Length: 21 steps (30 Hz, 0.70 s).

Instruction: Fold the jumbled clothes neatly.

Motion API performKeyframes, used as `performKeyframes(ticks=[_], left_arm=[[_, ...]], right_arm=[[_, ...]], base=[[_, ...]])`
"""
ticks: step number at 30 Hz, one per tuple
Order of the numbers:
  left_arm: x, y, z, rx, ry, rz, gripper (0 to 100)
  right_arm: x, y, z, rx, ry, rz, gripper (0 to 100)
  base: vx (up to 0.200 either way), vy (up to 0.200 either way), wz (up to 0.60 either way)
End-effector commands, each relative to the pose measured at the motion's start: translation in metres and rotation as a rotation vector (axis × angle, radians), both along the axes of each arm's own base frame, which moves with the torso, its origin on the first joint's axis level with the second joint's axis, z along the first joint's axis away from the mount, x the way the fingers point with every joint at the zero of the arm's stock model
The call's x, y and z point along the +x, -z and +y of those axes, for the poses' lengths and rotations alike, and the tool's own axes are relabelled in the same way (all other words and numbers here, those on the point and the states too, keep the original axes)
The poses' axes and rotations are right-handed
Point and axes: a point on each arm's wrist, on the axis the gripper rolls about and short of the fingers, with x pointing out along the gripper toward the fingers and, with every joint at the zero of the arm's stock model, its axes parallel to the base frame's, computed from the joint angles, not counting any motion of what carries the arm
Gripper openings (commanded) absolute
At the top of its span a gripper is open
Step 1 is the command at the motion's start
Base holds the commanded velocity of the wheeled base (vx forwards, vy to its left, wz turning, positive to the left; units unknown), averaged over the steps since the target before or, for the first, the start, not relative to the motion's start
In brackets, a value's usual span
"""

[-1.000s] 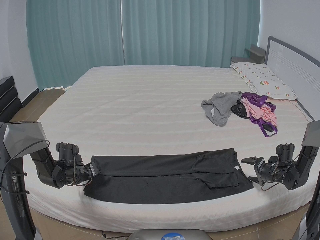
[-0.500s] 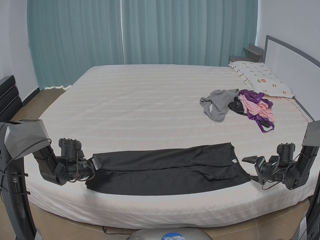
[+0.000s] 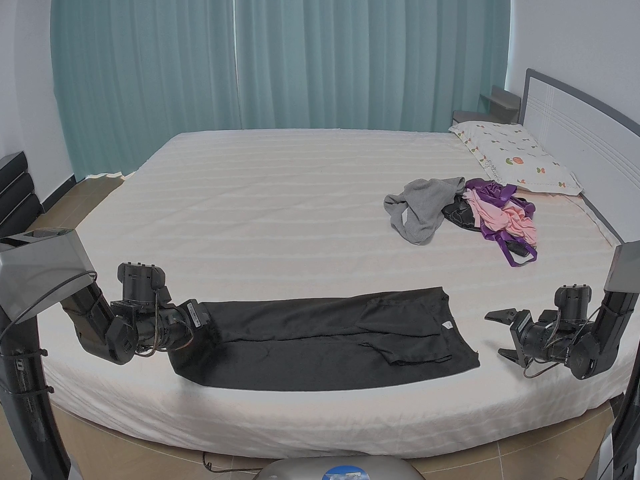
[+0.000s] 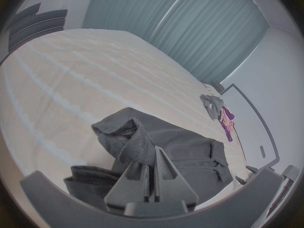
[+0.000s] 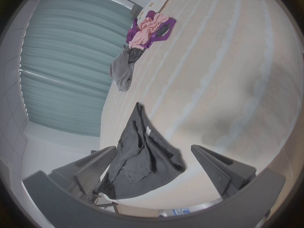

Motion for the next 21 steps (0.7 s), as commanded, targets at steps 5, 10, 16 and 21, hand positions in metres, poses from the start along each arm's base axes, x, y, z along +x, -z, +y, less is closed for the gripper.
performKeyframes(ticks=[5,10,16,21], left_arm=[[0.003,-0.032,-0.024,0.014,0.036,-0.042,0],[0.003,-0.044,-0.045,-0.002,0.078,-0.028,0],[0.007,-0.055,-0.065,-0.022,0.111,0.005,0],[0.009,-0.059,-0.08,-0.019,0.145,0.023,0]], right_arm=[[-0.001,0.002,0.0,0.001,-0.001,0.003,100],[-0.001,0.002,0.001,0.001,-0.003,0.003,100],[-0.002,0.002,0.001,0.0,-0.004,0.004,100],[-0.002,0.002,0.001,-0.002,-0.005,0.003,100]], base=[[0.0,-0.2,0.0],[0.0,-0.2,0.0],[0.0,-0.2,0.0],[0.0,-0.2,0.0]])
